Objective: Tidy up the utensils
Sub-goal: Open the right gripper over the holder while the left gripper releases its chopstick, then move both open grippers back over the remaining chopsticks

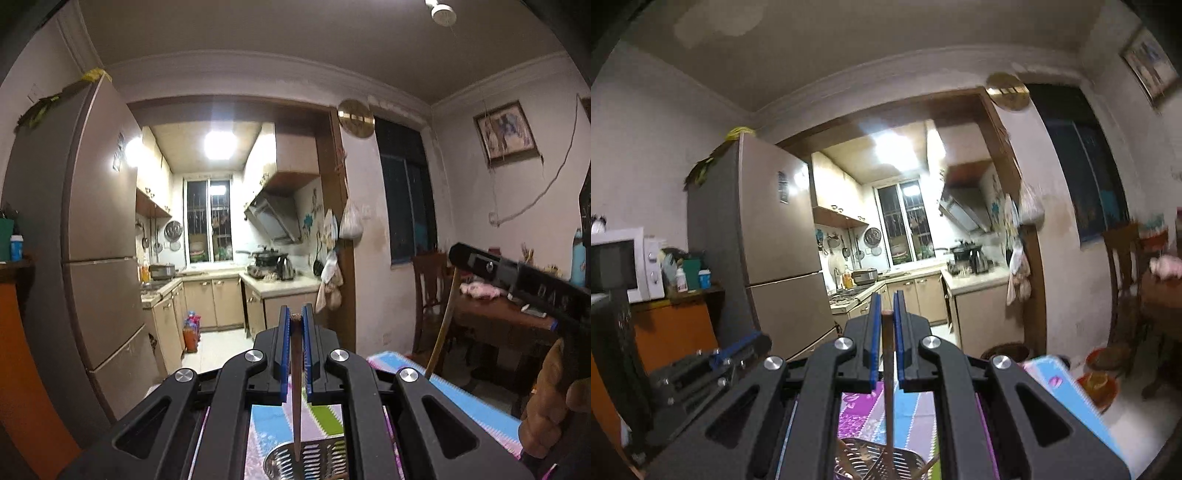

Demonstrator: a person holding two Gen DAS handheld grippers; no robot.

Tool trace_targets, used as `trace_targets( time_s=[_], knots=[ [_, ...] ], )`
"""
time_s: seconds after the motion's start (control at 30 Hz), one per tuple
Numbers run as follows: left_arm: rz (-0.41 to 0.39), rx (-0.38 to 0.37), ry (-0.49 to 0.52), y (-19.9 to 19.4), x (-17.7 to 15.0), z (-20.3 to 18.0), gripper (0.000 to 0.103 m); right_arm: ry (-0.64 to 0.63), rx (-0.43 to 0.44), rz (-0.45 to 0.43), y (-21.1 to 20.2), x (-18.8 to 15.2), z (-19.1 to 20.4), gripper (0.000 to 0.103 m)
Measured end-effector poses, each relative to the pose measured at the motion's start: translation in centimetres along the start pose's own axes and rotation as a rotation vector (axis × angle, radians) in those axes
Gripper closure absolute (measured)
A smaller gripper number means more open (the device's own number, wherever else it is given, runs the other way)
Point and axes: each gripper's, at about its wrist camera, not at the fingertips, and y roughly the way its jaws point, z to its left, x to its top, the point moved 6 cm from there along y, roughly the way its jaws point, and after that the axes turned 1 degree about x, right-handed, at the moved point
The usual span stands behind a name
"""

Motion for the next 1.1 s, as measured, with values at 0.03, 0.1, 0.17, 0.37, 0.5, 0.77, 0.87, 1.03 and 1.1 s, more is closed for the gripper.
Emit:
trace_targets(
  time_s=[0.03,0.1,0.17,0.37,0.5,0.77,0.87,1.03,1.1],
  knots=[
    [0.021,-0.003,-0.007,0.7,-1.2,0.3,0.095,0.029,-0.011,0.012,0.6,-1.0,-0.7,0.098],
    [0.047,-0.018,-0.03,1.5,-2.6,0.8,0.095,0.084,-0.023,0.038,1.5,-2.5,-1.9,0.098],
    [0.075,-0.03,-0.056,2.4,-4.0,1.3,0.095,0.131,-0.031,0.086,2.5,-4.7,-2.8,0.098],
    [0.143,-0.029,-0.103,3.8,-7.1,2.8,0.095,0.094,-0.051,0.146,3.2,-7.3,-2.4,0.096],
    [0.15,-0.014,-0.163,3.5,-7.4,4.6,0.095,0.069,-0.063,0.141,2.6,-6.7,-2.2,0.096],
    [0.033,0.072,-0.17,-4.0,-3.2,9.2,0.095,-0.003,-0.094,0.039,-4.0,-2.0,-3.3,0.096],
    [-0.008,0.092,-0.144,-8.4,-2.2,10.2,0.089,-0.053,-0.12,0.018,-7.9,-0.8,-4.2,0.073],
    [-0.024,0.14,-0.063,-15.7,-2.7,11.0,0.073,-0.114,-0.152,0.014,-14.0,-0.5,-5.9,0.069],
    [-0.012,0.163,-0.014,-18.7,-3.7,11.0,0.071,-0.134,-0.172,0.021,-16.7,-1.0,-6.7,0.068]
  ],
)
